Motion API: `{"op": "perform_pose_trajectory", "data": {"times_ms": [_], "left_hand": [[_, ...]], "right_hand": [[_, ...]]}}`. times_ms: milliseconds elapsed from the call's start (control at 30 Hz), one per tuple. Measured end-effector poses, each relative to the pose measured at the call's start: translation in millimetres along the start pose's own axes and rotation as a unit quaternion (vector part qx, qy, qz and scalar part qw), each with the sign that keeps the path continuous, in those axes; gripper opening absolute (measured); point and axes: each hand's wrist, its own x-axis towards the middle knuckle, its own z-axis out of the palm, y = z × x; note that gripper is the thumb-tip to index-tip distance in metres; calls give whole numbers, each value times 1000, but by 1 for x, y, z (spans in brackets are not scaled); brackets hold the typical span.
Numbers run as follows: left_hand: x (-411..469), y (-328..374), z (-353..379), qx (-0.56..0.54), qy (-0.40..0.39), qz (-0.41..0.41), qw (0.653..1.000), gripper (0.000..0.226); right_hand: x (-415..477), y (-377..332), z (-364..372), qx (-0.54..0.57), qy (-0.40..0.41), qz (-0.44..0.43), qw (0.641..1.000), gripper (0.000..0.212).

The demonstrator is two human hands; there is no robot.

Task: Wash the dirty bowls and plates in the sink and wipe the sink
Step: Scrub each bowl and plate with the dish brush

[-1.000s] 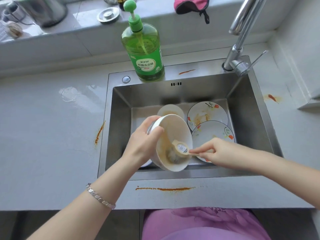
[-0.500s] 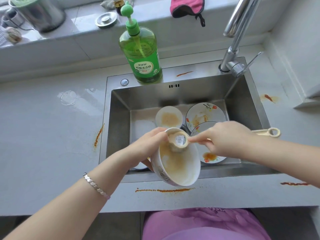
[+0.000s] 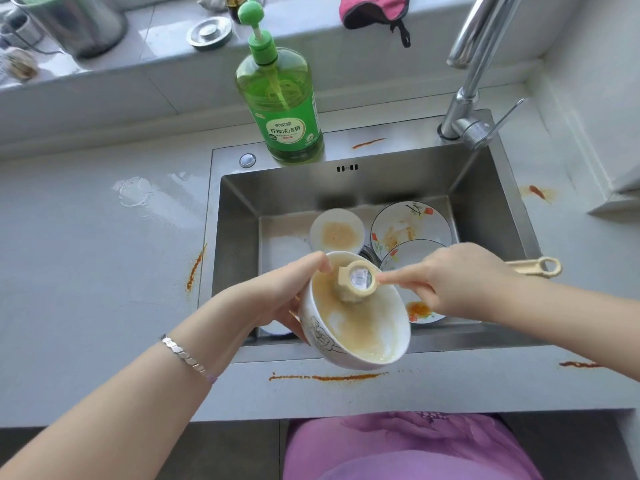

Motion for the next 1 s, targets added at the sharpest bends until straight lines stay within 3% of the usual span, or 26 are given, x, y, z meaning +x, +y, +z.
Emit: {"op": "perform_pose_trajectory", "data": {"times_ms": [100,233,400,633,733,800,933,1000], "left_hand": [[-1,-1,1,6,-11,-3,1000,51],[-1,-5,-15,-35,34,9,999,45],[-1,-10,-3,-36,11,7,999,42],[0,-17,-10,-104,51,-5,993,45],[-3,-20,-3,-123,-11,2,992,38],[-1,-20,-1,-137,-41,-7,990,40],[1,-22,-2,-157,-74,-39,984,40],[2,-25,-4,-165,-84,-47,982,39]], "right_hand": [[5,1,-1,-26,56,-15,998,41],[-12,-2,6,5,-62,8,998,40],[4,-8,3,-38,-32,26,998,40],[-11,-2,10,109,-103,34,988,33],[-6,4,10,91,-26,33,995,36],[-1,-1,9,47,77,-10,996,39],[8,-4,9,-7,144,-157,977,41],[12,-2,6,-19,151,-190,970,42]]}}
